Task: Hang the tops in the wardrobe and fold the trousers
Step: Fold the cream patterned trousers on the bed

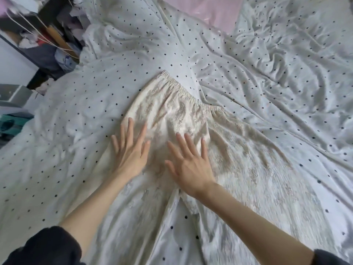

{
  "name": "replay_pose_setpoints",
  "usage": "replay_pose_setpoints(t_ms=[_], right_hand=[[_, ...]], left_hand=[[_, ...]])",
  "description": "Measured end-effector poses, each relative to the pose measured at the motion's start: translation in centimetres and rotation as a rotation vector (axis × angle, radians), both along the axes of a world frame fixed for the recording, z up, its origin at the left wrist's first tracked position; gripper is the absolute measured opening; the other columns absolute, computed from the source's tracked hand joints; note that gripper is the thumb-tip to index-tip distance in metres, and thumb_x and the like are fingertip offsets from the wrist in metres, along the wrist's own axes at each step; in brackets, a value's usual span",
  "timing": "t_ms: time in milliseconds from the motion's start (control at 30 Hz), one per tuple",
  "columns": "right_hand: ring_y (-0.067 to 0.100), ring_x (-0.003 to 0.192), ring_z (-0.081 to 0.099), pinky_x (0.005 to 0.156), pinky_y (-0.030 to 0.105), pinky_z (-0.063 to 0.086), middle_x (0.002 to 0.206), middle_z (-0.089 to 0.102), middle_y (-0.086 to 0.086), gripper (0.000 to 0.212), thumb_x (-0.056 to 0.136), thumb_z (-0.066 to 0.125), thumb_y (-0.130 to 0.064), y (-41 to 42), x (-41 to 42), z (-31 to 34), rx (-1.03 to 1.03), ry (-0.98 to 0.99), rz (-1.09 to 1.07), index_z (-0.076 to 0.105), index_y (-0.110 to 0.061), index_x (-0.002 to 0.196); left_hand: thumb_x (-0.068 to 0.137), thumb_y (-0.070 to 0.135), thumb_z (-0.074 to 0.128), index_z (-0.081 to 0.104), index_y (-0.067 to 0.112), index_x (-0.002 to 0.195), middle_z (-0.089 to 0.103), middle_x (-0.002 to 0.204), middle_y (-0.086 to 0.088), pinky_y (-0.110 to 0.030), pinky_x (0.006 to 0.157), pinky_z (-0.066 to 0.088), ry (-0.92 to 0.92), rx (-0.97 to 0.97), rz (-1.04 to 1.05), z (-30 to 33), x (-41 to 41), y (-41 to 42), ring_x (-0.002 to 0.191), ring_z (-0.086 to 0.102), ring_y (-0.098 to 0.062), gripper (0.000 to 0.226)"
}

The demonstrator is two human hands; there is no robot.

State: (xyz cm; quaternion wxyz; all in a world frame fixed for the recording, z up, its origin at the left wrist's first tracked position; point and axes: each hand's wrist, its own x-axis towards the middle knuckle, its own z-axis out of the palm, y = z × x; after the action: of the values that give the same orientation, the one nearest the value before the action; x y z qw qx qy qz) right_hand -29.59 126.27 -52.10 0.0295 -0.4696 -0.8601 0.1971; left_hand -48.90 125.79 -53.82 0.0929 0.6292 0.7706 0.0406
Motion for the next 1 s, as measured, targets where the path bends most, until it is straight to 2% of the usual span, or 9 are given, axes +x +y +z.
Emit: replay_pose_setpoints(t_ms=[100, 200, 300, 467, 633, 733, 833, 933, 1000], right_hand=[[0.028, 0.146, 0.003, 0.112, 0.056, -0.016, 0.158, 0.013, 0.008, 0.075, 0.085, -0.001, -0.055, -3.6, -0.7, -1.3, 0.003, -0.062, 0.023, 0.025, -0.024, 0.148], [0.028, 0.136, 0.037, 0.11, 0.058, 0.009, 0.14, 0.05, 0.009, 0.063, 0.09, 0.023, -0.051, -7.4, -1.0, -2.7, 0.076, -0.149, 0.023, 0.057, -0.015, 0.13], [0.026, 0.137, 0.036, 0.11, 0.057, 0.009, 0.139, 0.051, 0.009, 0.067, 0.091, 0.023, -0.058, -11.5, -2.0, -3.0, 0.13, -0.152, 0.02, 0.056, -0.014, 0.13], [0.027, 0.14, 0.029, 0.112, 0.058, 0.009, 0.146, 0.041, 0.01, 0.069, 0.087, 0.031, -0.061, -20.5, -4.7, -4.1, 0.053, -0.184, 0.107, 0.051, -0.016, 0.135], [0.027, 0.137, 0.036, 0.108, 0.058, 0.016, 0.143, 0.046, 0.01, 0.068, 0.083, 0.034, -0.056, -30.0, -8.2, -5.7, -0.078, -0.246, 0.069, 0.055, -0.012, 0.131], [0.028, 0.135, 0.039, 0.107, 0.059, 0.018, 0.141, 0.048, 0.012, 0.063, 0.086, 0.036, -0.051, -35.0, -9.4, -6.7, -0.104, -0.272, 0.052, 0.057, -0.011, 0.13], [0.028, 0.133, 0.042, 0.106, 0.06, 0.019, 0.141, 0.048, 0.011, 0.06, 0.088, 0.035, -0.047, -39.6, -10.7, -7.1, -0.123, -0.269, -0.001, 0.057, -0.011, 0.129], [0.028, 0.132, 0.044, 0.107, 0.058, 0.016, 0.14, 0.049, 0.011, 0.06, 0.088, 0.033, -0.047, -43.6, -12.1, -7.0, -0.153, -0.28, -0.048, 0.057, -0.011, 0.129], [0.027, 0.13, 0.047, 0.109, 0.056, 0.012, 0.138, 0.052, 0.011, 0.061, 0.086, 0.034, -0.049, -45.9, -13.0, -6.8, -0.178, -0.284, -0.067, 0.059, -0.011, 0.127]], left_hand=[[0.085, 0.059, -0.001, -0.008, 0.038, 0.144, -0.024, 0.152, 0.005, -0.048, 0.111, -0.016, 0.021, -0.068, -0.006, -1.9, -0.5, -4.9, 0.141, -0.024, -0.02, 0.062], [0.093, 0.052, 0.008, 0.001, 0.037, 0.147, -0.003, 0.159, -0.002, -0.051, 0.114, -0.009, 0.175, -0.089, -0.088, -3.8, -2.4, -10.9, 0.145, -0.009, -0.023, 0.056], [0.097, 0.045, 0.017, 0.014, 0.032, 0.148, 0.011, 0.158, -0.003, -0.05, 0.114, -0.006, 0.251, -0.049, -0.146, -4.2, -4.7, -16.1, 0.145, 0.004, -0.026, 0.053], [0.097, 0.045, 0.018, 0.018, 0.032, 0.149, 0.012, 0.158, -0.003, -0.06, 0.113, 0.005, 0.204, -0.068, -0.094, -4.0, -7.9, -24.3, 0.145, 0.008, -0.028, 0.053], [0.092, 0.04, 0.029, 0.031, 0.025, 0.144, 0.028, 0.153, -0.013, -0.062, 0.103, 0.033, 0.012, -0.219, -0.035, -5.4, -11.5, -35.1, 0.14, 0.024, -0.034, 0.054], [0.098, 0.046, 0.017, 0.035, 0.023, 0.143, 0.031, 0.151, -0.015, -0.056, 0.102, 0.039, -0.054, -0.318, -0.048, -6.3, -13.7, -42.4, 0.137, 0.03, -0.036, 0.054], [0.097, 0.043, 0.03, 0.044, 0.019, 0.139, 0.04, 0.145, -0.016, -0.052, 0.099, 0.042, -0.122, -0.299, -0.025, -6.0, -15.1, -45.9, 0.131, 0.041, -0.036, 0.05], [0.091, 0.022, 0.058, 0.039, 0.02, 0.141, 0.046, 0.129, -0.002, -0.03, 0.084, 0.047, -0.32, -0.147, 0.125, -4.1, -15.0, -46.5, 0.107, 0.053, -0.018, 0.053], [0.09, 0.017, 0.06, 0.036, 0.018, 0.14, 0.042, 0.124, 0.008, -0.015, 0.079, 0.042, -0.588, -0.206, 0.339, -3.8, -15.5, -47.1, 0.091, 0.049, -0.004, 0.055]])
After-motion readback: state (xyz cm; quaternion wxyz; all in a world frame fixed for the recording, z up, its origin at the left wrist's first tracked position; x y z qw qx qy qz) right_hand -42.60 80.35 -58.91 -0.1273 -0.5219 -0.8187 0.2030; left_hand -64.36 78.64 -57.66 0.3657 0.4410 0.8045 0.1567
